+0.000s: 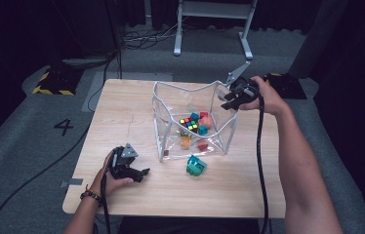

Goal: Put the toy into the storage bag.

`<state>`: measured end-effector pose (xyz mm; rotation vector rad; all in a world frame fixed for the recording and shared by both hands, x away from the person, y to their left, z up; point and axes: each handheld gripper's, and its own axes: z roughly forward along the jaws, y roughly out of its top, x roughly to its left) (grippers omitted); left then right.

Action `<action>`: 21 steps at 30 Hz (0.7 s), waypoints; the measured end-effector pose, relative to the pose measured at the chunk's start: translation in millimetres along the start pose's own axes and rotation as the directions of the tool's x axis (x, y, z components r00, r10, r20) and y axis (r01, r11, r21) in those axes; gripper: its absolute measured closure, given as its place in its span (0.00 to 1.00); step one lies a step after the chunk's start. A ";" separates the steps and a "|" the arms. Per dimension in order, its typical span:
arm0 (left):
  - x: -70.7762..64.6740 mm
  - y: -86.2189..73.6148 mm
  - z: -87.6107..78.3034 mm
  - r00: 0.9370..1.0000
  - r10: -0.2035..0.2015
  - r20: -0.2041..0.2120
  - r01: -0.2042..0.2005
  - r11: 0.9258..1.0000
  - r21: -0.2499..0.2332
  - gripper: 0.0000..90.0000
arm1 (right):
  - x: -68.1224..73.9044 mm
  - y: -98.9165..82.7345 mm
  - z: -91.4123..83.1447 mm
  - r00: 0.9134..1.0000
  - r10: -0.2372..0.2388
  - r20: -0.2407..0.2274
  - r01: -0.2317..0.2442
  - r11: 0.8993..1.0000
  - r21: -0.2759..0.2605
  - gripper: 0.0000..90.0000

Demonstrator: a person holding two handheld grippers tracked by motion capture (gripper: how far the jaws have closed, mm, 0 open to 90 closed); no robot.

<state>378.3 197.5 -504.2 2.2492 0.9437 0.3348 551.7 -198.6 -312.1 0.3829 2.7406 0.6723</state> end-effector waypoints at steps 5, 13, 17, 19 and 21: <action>0.1 0.1 -0.1 1.000 0.001 0.001 -0.001 1.000 0.001 0.08 | 13.8 -15.0 -20.4 0.999 0.025 0.032 -0.019 0.982 -0.186 0.53; 0.0 0.1 -0.1 1.000 0.001 0.001 -0.001 1.000 0.001 0.08 | 25.2 -51.9 -50.6 0.963 0.240 0.121 -0.176 0.905 -0.388 0.45; 0.1 0.1 -0.1 1.000 0.001 0.000 -0.001 1.000 0.001 0.08 | 40.7 -72.6 -60.3 0.943 0.300 0.148 -0.207 0.871 -0.444 0.41; 0.1 0.1 -0.1 1.000 0.001 0.000 -0.001 1.000 0.001 0.08 | 50.8 -83.5 -61.9 0.938 0.308 0.157 -0.205 0.862 -0.464 0.42; 0.0 0.1 -0.1 1.000 0.001 0.000 -0.001 1.000 0.001 0.08 | 62.5 -95.1 -62.1 0.937 0.313 0.153 -0.205 0.850 -0.485 0.44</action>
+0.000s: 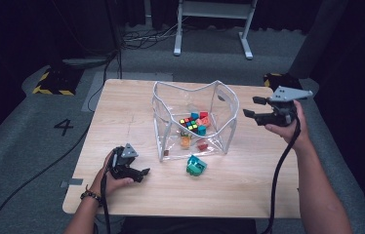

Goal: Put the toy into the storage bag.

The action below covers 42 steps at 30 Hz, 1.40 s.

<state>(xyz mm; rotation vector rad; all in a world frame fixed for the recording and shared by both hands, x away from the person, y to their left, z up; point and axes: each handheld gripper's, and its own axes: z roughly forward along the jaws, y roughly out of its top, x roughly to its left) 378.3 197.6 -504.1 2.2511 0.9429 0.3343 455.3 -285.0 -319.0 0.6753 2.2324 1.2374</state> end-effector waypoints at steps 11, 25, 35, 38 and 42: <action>-0.1 -0.1 0.1 1.000 -0.001 0.001 0.001 1.000 0.000 0.08 | 57.9 -67.5 -2.0 0.992 0.024 -0.123 -0.028 0.999 -0.029 0.51; -0.4 -0.3 0.1 1.000 0.001 0.006 -0.001 1.000 -0.002 0.09 | 137.0 -103.0 79.6 0.958 0.015 -0.288 0.013 0.995 0.095 0.55; -0.6 -0.5 0.0 1.000 0.002 0.005 -0.002 1.000 -0.002 0.09 | 145.0 -104.8 108.4 0.962 0.059 -0.267 -0.026 0.992 0.126 0.58; -0.6 -0.4 0.0 1.000 0.002 0.006 -0.002 1.000 -0.002 0.09 | 145.2 -109.2 113.7 0.967 0.066 -0.245 -0.027 0.987 0.161 0.59; -0.4 -0.4 -0.1 1.000 0.006 0.003 -0.006 1.000 -0.003 0.09 | 141.7 -110.6 114.0 0.966 0.089 -0.243 -0.050 0.986 0.162 0.62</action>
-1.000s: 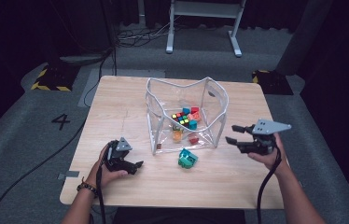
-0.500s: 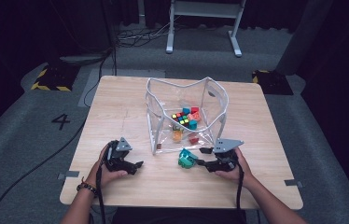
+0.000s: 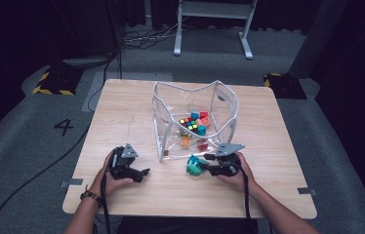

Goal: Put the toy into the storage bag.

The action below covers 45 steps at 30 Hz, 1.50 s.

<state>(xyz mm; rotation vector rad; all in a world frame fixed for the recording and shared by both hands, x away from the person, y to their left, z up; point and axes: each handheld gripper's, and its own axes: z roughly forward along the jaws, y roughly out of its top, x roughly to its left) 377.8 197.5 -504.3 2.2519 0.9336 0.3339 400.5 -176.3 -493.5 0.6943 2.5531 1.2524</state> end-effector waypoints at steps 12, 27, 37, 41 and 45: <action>-0.7 -0.4 0.0 1.000 -0.007 0.002 0.007 1.000 -0.003 0.09 | -15.4 -15.9 -27.5 1.000 0.000 0.022 0.000 0.999 0.036 0.60; -0.6 -0.4 -0.1 1.000 -0.006 0.000 0.006 1.000 -0.002 0.09 | -13.9 -20.5 -28.6 0.998 -0.040 -0.040 0.042 0.998 0.039 0.46; -0.6 -0.4 -0.1 1.000 -0.007 0.000 0.007 1.000 -0.002 0.09 | -13.8 -23.6 -18.7 0.999 -0.037 -0.021 0.038 0.997 0.074 0.50; -0.6 -0.4 -0.1 1.000 -0.006 0.000 0.006 1.000 -0.002 0.09 | -13.4 -25.3 -19.4 0.999 -0.043 -0.022 0.044 0.997 0.058 0.53; -0.2 -0.2 -0.4 1.000 -0.001 -0.004 0.001 1.000 0.001 0.09 | -14.0 -27.4 -22.3 0.999 -0.038 -0.022 0.039 0.998 0.058 0.53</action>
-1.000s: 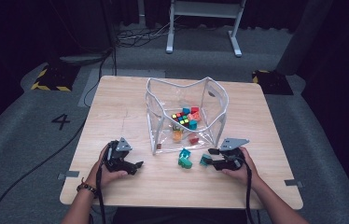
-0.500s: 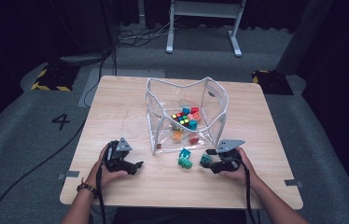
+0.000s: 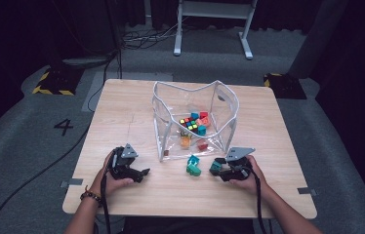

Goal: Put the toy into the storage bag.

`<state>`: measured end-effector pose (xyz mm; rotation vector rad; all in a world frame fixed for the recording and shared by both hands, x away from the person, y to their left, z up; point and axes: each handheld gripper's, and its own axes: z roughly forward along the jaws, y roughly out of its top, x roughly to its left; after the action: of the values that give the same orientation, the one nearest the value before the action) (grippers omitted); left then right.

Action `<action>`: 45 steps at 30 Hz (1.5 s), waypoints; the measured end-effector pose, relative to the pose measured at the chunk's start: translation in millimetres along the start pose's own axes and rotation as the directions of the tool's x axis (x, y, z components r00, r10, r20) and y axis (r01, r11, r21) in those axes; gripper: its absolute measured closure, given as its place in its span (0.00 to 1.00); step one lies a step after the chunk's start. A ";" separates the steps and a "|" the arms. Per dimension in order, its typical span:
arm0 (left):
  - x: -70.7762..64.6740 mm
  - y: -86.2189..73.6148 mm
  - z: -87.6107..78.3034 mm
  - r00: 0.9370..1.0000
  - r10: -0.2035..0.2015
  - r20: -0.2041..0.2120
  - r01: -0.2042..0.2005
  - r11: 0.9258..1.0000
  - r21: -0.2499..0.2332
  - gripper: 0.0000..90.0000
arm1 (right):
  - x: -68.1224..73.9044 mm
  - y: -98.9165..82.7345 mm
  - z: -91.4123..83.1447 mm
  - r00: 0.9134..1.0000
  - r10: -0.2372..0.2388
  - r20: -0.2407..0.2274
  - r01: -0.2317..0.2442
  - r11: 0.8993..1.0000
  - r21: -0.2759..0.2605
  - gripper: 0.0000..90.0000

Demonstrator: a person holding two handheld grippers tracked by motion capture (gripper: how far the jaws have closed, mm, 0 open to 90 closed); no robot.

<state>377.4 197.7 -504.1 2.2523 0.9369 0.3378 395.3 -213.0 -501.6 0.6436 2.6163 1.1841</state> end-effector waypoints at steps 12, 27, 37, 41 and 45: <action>0.0 0.2 0.2 1.000 -0.001 0.003 0.001 1.000 0.000 0.09 | -8.3 -4.2 -11.1 1.000 -0.003 0.008 0.003 1.000 -0.005 0.55; 0.1 0.2 0.3 1.000 0.000 0.003 0.000 1.000 -0.001 0.09 | -24.4 -3.2 -46.9 0.997 0.058 0.050 -0.052 0.993 -0.105 0.55; 0.1 0.2 0.3 1.000 0.000 0.003 0.000 1.000 0.000 0.09 | -47.2 2.9 -92.7 0.987 0.113 0.114 -0.083 0.968 -0.235 0.55; 0.1 0.5 0.3 1.000 -0.004 0.009 0.004 1.000 0.003 0.08 | -54.4 10.9 -106.8 0.984 0.118 0.132 -0.078 0.958 -0.275 0.55; 0.2 0.4 0.5 1.000 -0.002 0.008 0.002 1.000 0.000 0.08 | -67.0 27.3 -123.7 0.979 0.118 0.164 -0.064 0.950 -0.307 0.55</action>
<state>377.9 197.3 -504.3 2.2513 0.9352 0.3279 419.8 -310.4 -399.4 0.7748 2.2181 1.4397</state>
